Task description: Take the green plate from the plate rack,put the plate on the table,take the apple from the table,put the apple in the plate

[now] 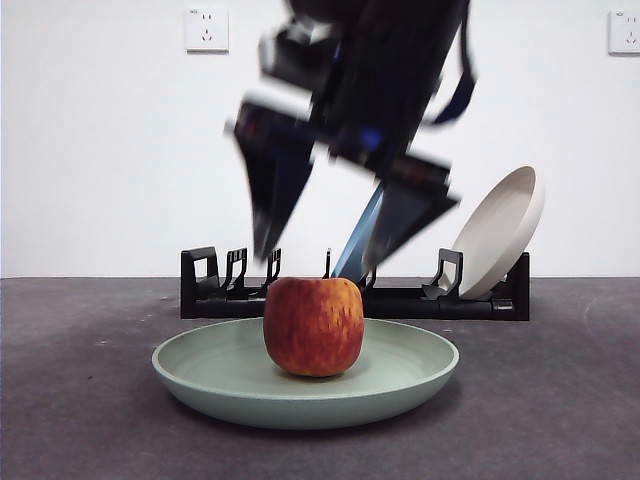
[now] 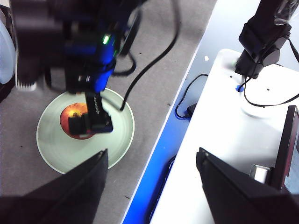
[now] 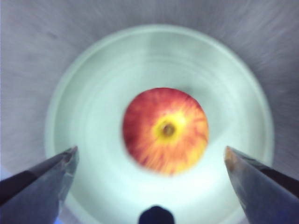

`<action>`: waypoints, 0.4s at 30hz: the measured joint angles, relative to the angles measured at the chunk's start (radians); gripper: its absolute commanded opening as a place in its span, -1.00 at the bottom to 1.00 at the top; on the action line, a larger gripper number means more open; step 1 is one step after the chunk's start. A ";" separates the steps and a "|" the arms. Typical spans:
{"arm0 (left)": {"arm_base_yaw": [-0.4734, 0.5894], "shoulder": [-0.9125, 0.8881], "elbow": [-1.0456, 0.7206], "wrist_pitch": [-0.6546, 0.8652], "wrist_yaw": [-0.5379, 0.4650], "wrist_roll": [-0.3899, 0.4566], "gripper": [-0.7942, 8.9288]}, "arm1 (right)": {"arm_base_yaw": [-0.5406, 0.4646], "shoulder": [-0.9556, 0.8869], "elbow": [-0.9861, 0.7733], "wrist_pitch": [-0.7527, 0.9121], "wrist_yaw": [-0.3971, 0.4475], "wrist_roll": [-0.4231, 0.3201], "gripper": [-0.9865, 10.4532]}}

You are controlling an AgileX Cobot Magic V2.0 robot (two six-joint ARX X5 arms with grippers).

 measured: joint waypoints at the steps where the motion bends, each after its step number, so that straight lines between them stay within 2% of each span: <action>1: 0.000 0.000 0.000 0.000 0.000 0.000 -0.18 | 0.000 -0.047 0.000 -0.037 0.000 0.000 0.22; 12: 0.000 0.000 0.000 -0.004 0.000 0.000 -0.18 | 0.000 -0.443 0.000 -0.390 -0.006 0.000 0.22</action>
